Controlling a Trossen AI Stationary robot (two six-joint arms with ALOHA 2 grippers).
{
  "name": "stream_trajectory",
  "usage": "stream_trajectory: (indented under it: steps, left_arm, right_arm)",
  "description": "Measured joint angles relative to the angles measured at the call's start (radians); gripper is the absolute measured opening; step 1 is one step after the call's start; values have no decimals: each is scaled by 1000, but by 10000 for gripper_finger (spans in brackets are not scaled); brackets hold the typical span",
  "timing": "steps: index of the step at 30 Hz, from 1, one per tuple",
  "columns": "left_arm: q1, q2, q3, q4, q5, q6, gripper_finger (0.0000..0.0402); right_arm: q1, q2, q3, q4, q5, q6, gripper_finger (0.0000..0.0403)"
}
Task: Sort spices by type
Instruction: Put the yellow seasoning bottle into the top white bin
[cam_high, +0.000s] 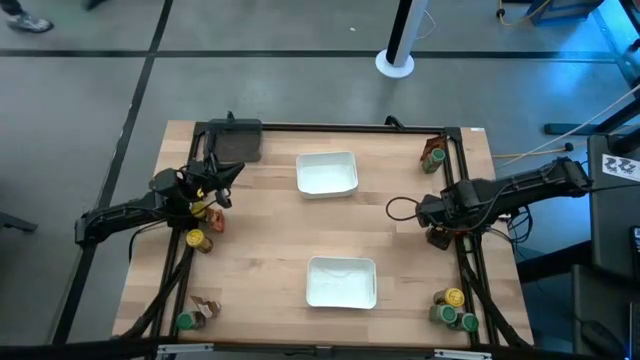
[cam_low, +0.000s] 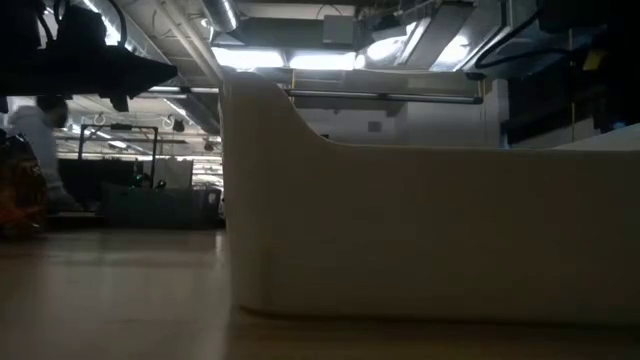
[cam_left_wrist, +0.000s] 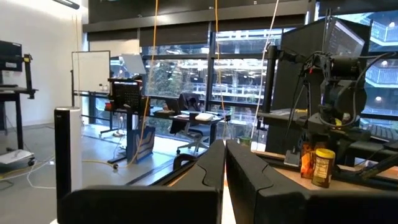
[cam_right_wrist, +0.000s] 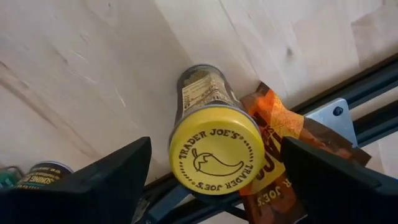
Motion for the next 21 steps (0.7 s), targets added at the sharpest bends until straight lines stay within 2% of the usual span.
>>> stream_trajectory:
  steps: [7, 21]
  left_arm:
    - [0, 0, 0, 0, 0, -3, 5]
    - [0, 0, 0, 0, 0, -3, 5]
  right_arm:
    - [0, 31, 0, 9, 8, 2, 351]
    - [0, 223, -4, 12, -46, -1, 268]
